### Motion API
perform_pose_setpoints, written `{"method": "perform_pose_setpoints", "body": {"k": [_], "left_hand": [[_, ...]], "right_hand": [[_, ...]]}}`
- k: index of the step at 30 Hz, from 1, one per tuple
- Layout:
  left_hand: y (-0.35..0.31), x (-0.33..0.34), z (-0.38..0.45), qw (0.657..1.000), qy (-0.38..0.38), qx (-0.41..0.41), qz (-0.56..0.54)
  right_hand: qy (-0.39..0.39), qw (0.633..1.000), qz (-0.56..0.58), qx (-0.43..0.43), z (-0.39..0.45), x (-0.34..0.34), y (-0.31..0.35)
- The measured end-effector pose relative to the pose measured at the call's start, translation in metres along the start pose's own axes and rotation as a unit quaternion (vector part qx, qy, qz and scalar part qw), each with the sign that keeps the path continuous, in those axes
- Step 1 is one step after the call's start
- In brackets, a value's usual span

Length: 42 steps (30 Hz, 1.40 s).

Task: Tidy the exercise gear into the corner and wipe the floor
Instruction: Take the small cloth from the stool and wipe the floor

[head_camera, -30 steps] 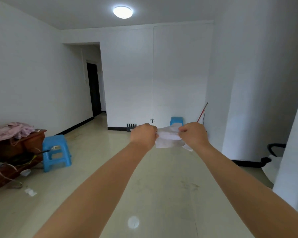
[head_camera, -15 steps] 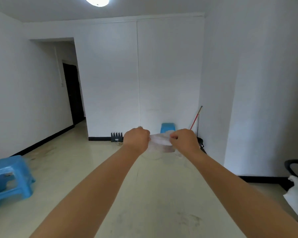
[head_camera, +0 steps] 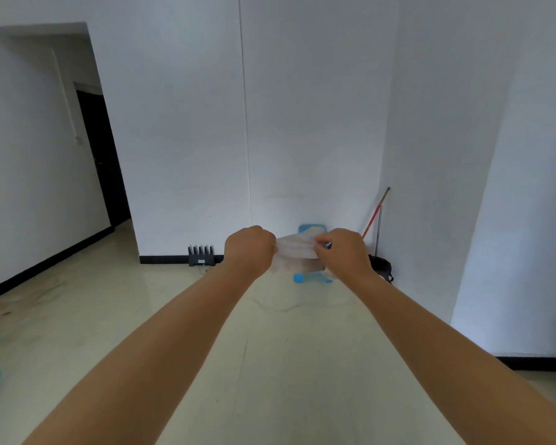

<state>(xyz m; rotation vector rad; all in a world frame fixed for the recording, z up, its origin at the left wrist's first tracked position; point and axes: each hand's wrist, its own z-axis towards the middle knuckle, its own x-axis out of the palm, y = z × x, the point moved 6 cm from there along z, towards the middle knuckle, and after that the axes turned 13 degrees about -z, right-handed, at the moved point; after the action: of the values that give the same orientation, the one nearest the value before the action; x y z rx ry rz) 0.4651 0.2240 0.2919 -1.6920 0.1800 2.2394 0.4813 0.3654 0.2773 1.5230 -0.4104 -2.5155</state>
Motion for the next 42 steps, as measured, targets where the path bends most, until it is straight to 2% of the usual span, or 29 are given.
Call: {"method": "perform_pose_setpoints", "body": {"k": [6, 11, 22, 31, 42], "left_hand": [[0.013, 0.052, 0.184, 0.999, 0.001, 0.034, -0.001], [0.007, 0.116, 0.332, 0.998, 0.004, 0.066, 0.005], [0.000, 0.244, 0.680, 0.998, 0.025, 0.064, -0.013], [0.043, 0.354, 0.941, 0.997, 0.042, 0.071, -0.009], [0.071, 0.517, 1.250, 0.985, 0.142, 0.074, -0.062]], "right_hand": [[-0.001, 1.000, -0.007, 0.020, 0.163, 0.058, -0.042], [0.004, 0.999, -0.036, 0.039, 0.293, 0.114, -0.102], [0.058, 0.997, 0.007, 0.041, 0.609, 0.243, -0.235], [0.085, 0.995, 0.017, 0.045, 0.844, 0.397, -0.307], [0.134, 0.982, 0.027, 0.126, 1.104, 0.565, -0.412]]}}
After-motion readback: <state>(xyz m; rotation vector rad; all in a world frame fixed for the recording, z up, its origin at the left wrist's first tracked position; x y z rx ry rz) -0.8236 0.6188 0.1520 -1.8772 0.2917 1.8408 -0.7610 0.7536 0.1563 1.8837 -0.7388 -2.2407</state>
